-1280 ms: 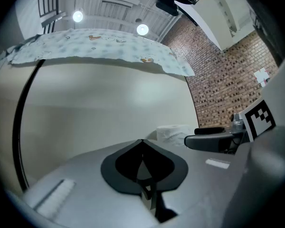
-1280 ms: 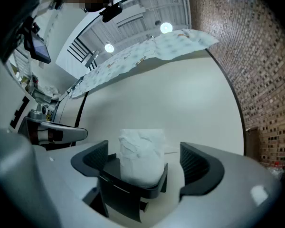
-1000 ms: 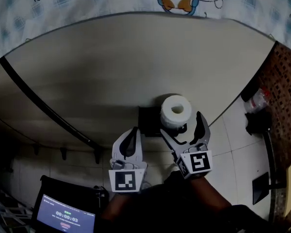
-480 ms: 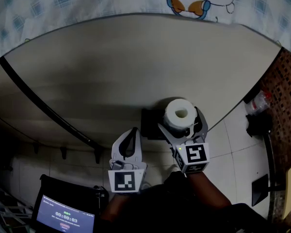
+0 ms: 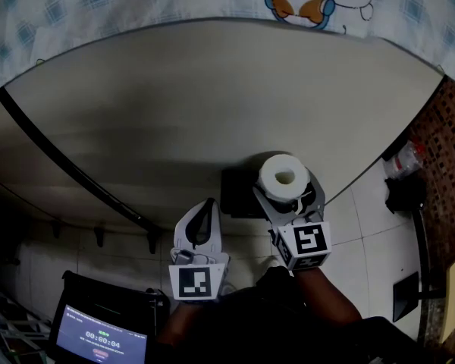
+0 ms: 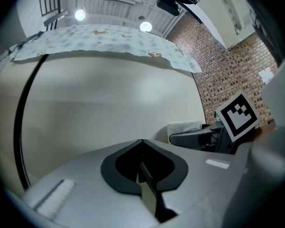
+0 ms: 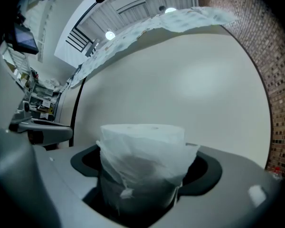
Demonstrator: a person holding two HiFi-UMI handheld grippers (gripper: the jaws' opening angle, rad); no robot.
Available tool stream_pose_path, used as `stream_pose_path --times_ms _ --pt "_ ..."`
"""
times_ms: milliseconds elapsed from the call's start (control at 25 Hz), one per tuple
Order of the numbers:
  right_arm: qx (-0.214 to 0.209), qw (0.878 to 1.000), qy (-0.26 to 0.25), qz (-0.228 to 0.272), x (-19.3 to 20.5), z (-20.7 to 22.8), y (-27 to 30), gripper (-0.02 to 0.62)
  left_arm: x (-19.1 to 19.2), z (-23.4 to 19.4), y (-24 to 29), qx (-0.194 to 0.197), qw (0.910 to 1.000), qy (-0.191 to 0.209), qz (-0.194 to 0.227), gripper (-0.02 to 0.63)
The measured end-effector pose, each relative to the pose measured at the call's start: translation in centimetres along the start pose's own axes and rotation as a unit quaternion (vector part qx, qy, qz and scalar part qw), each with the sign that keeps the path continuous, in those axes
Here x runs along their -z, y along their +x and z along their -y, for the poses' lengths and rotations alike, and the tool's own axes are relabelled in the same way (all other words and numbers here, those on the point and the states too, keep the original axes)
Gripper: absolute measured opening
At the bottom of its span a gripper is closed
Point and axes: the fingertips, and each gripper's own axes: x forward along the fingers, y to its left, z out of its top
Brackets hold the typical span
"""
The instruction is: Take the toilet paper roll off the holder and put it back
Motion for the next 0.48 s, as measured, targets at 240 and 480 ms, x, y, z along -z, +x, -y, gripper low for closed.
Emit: stream_pose_path --times_ms 240,480 --pt "-0.012 1.000 0.002 0.014 -0.8 -0.2 -0.8 0.456 1.0 0.2 -0.3 -0.004 0.9999 -0.003 -0.014 0.018" --pt "-0.023 0.999 0.007 0.027 -2.6 -0.3 -1.8 0.456 2.1 0.1 -0.5 -0.009 0.9996 -0.005 -0.028 0.018"
